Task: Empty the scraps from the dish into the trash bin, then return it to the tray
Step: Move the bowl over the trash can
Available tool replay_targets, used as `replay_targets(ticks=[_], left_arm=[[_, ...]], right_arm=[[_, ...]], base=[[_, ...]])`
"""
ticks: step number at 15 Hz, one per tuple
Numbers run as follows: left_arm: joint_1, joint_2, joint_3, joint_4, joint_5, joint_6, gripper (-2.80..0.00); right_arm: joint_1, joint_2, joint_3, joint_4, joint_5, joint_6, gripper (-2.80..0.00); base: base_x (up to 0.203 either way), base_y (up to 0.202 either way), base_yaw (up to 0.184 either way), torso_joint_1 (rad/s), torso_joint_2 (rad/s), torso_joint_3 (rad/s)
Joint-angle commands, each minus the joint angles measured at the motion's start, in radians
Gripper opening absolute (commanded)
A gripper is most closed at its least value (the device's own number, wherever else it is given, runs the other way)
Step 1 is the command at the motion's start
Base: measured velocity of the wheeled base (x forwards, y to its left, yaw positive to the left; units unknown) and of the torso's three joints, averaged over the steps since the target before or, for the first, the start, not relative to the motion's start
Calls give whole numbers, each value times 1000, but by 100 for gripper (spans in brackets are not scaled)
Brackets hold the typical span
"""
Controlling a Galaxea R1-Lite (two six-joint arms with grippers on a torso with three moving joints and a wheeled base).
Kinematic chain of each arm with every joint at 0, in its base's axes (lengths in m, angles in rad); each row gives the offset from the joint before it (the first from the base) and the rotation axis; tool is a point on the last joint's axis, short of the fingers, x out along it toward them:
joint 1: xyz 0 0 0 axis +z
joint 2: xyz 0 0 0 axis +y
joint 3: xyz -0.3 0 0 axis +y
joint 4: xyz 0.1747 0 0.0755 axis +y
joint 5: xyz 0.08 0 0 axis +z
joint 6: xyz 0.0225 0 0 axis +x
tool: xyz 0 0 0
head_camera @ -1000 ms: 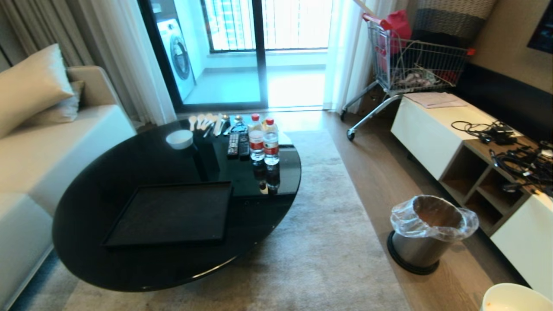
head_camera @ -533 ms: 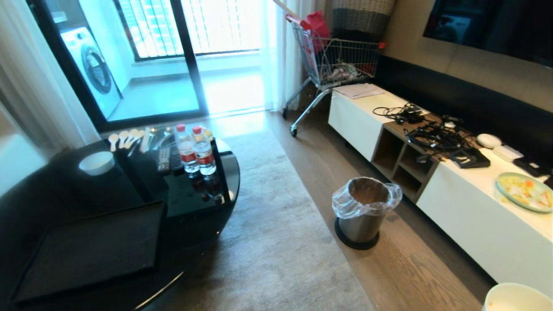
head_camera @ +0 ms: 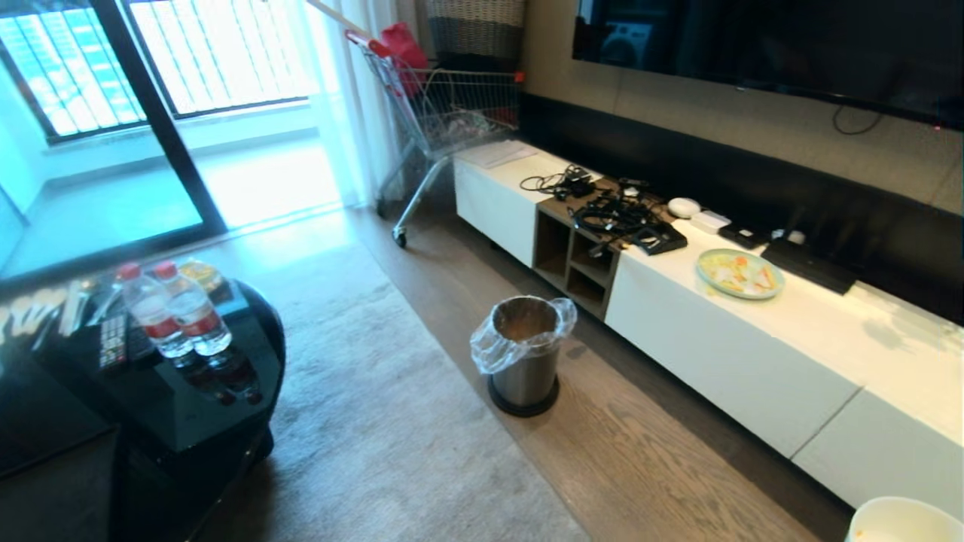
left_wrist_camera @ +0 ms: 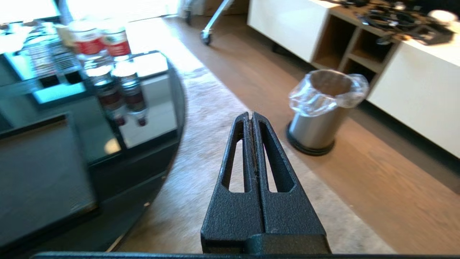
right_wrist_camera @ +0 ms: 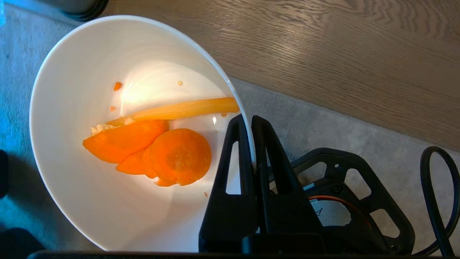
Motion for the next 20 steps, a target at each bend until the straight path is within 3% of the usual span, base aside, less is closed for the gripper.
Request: replay_targets(ticks=[1, 20], left_arm=[[0, 0, 0, -1, 1, -1, -280], [0, 0, 0, -1, 1, -1, -280]], right_arm=[[1, -8, 5, 13, -3, 4, -280], [16, -18, -18, 19, -5, -8, -280]], base=[[-2, 7, -135, 2, 0, 0], [0, 0, -4, 0, 0, 0]])
